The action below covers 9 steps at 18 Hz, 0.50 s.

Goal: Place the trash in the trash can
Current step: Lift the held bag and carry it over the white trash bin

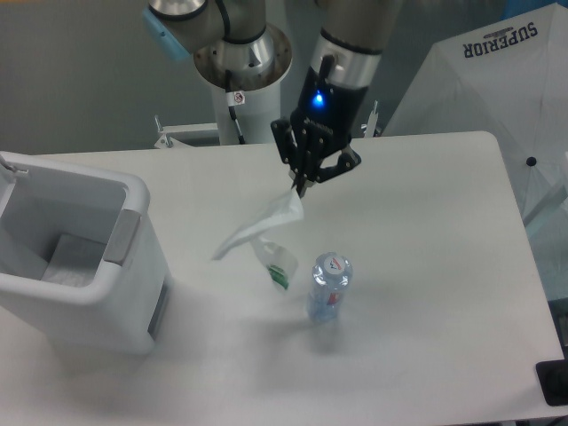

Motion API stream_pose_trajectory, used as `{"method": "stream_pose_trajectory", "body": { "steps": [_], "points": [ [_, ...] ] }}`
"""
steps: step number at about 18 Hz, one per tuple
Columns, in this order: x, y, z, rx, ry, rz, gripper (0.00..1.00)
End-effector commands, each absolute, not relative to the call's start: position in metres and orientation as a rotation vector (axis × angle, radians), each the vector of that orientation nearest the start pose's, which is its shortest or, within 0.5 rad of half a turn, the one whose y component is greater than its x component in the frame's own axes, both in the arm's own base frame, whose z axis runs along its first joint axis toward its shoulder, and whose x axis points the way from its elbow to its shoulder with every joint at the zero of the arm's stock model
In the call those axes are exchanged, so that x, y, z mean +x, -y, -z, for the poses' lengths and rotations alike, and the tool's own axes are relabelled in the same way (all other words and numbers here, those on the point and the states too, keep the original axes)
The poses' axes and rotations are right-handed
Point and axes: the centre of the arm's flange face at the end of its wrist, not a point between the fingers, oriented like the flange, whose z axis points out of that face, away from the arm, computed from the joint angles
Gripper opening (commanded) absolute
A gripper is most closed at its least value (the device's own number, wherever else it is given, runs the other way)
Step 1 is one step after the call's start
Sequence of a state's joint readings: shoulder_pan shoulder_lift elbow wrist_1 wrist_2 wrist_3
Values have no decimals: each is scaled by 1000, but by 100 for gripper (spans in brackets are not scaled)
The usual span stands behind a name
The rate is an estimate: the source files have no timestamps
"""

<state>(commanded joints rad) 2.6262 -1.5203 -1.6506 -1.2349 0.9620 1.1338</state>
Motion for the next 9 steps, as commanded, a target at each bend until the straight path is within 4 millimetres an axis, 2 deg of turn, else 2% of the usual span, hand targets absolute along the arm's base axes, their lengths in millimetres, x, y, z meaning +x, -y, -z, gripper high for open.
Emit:
{"method": "stream_pose_trajectory", "body": {
  "steps": [5,9],
  "points": [
    [-302,-404,-564,-2369,-187,30,0],
    [-271,-417,-576,-2333,-226,64,0]
  ]
}}
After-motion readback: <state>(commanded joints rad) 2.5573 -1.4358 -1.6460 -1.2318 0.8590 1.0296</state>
